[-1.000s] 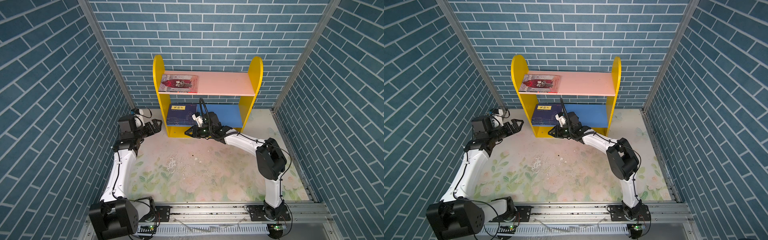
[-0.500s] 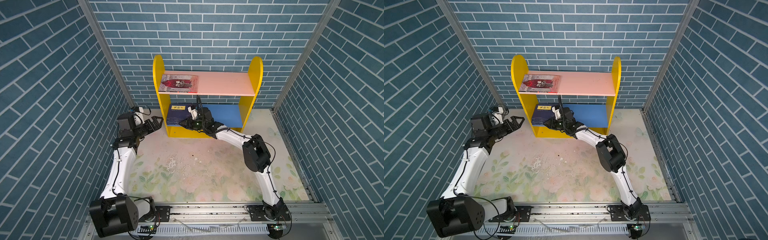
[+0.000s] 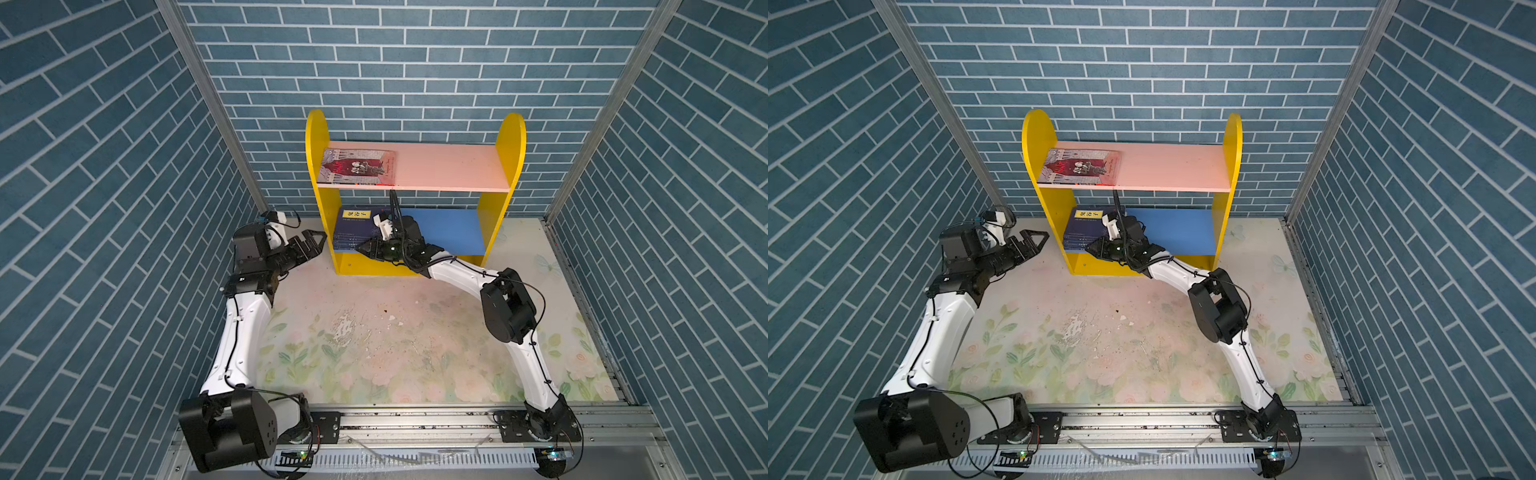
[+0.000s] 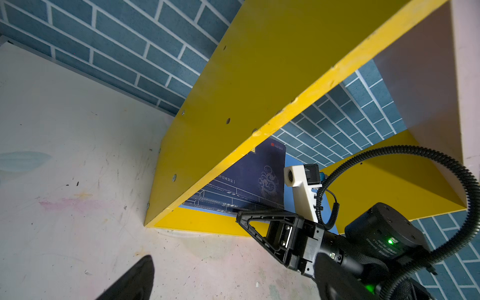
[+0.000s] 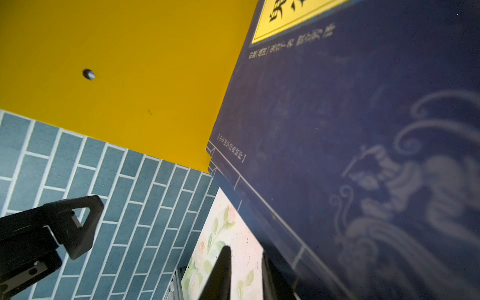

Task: Stacking books/files
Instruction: Move the books to the bookshelf.

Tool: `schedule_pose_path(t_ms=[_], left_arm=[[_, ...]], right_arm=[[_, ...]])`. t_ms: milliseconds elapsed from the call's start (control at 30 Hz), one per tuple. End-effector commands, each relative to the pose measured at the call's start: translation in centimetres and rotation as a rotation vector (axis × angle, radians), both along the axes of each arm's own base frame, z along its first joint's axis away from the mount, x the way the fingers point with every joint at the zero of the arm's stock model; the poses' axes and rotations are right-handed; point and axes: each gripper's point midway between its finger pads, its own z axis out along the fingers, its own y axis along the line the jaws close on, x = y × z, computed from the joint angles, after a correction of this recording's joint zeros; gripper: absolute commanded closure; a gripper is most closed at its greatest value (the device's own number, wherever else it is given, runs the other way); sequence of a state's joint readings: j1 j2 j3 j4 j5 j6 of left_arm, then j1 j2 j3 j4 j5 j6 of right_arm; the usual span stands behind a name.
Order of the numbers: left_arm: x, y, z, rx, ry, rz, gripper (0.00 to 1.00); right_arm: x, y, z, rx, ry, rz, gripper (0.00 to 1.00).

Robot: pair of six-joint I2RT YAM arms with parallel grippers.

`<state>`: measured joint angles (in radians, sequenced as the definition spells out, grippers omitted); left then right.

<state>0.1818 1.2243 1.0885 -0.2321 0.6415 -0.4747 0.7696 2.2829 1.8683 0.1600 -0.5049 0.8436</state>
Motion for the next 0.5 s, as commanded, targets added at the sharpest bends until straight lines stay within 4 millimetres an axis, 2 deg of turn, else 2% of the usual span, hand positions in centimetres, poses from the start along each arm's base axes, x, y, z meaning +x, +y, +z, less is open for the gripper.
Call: schedule_pose_path(t_ms=[0, 33, 167, 267, 333, 467], left_arm=[[0.3, 0.4, 1.4, 0.008, -0.041, -0.009, 0.03], [0.3, 0.5, 1.6, 0.01, -0.045, -0.008, 0.03], [0.3, 0.7, 2.0, 0.008, -0.048, -0.006, 0.03], [0.2, 0.6, 2.1, 0.003, -0.051, -0.017, 0.03], [0.1, 0.6, 2.0, 0.001, -0.05, -0.02, 0.03], [-0.3, 0.4, 1.9, -0.004, -0.051, -0.027, 0.03]], right_arm=[[-0.8, -0.7, 3.6, 0.043, -0.038, -0.008, 0.76], [-1.3, -1.5, 5.4, 0.055, -0.058, -0.017, 0.75], [-2.9, -3.9, 7.1, 0.048, -0.07, -0.051, 0.69], [-3.8, -6.0, 6.7, -0.017, -0.045, -0.097, 0.67], [-3.9, -8.1, 5.8, -0.069, -0.024, -0.17, 0.66], [-3.7, -10.4, 5.1, -0.033, 0.013, -0.209, 0.64]])
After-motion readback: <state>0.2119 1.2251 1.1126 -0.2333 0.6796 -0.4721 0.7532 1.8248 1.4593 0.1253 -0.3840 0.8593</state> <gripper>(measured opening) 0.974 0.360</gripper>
